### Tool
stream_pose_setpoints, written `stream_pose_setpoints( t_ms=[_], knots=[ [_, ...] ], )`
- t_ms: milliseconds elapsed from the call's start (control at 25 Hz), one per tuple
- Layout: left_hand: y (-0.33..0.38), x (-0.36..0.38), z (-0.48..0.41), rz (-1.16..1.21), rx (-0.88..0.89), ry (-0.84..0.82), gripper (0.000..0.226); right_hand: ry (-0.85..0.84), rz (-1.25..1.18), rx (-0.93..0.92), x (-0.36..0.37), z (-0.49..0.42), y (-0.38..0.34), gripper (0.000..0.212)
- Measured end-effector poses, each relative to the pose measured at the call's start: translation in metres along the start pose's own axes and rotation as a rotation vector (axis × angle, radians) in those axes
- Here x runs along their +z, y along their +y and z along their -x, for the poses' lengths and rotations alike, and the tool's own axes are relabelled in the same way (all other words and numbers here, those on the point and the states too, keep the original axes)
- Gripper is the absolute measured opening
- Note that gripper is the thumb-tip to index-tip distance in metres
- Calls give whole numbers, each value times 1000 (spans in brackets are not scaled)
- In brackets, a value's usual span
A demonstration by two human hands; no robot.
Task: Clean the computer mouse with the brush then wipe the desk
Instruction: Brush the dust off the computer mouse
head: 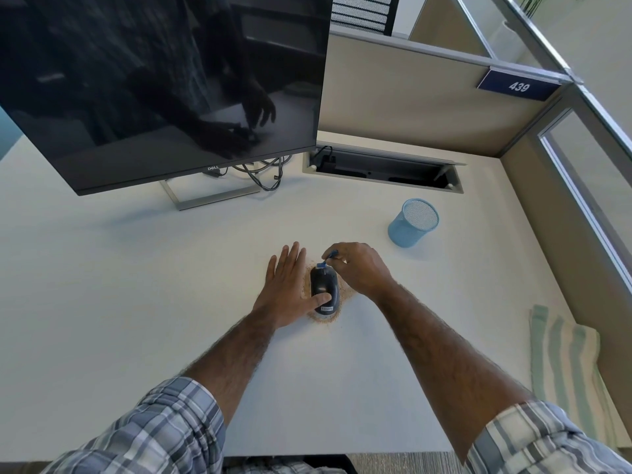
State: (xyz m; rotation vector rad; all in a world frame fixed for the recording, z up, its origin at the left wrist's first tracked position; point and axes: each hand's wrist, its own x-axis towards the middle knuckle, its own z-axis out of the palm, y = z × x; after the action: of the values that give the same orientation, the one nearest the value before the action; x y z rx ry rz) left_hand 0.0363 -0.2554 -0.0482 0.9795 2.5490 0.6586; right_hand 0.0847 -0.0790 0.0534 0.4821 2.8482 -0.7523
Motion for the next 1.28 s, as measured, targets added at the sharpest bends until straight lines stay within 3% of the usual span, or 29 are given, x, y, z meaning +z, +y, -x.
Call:
stream_pose_setpoints(
  t_ms=[120,240,400,520,960,1280],
  knots=[
    [0,-2,-1,-2,-10,-12,115,67,24,13,0,0,2,21],
    [0,-1,-2,-1,-11,-19,116,-26,-31,2,0,-1,-3,20],
    [0,-2,-2,-2,-17,-19,116,114,-20,70,-2,2,4,20],
    [1,-2,-2,-16,-20,-21,114,100,-116,65,-2,8,4,20],
    [1,-1,-3,-27,-23,-30,117,186,-62,93,-3,16,11,19],
    [2,-2,-3,-39,-29,-22,116,171,-47,9,0,15,9,17]
  ],
)
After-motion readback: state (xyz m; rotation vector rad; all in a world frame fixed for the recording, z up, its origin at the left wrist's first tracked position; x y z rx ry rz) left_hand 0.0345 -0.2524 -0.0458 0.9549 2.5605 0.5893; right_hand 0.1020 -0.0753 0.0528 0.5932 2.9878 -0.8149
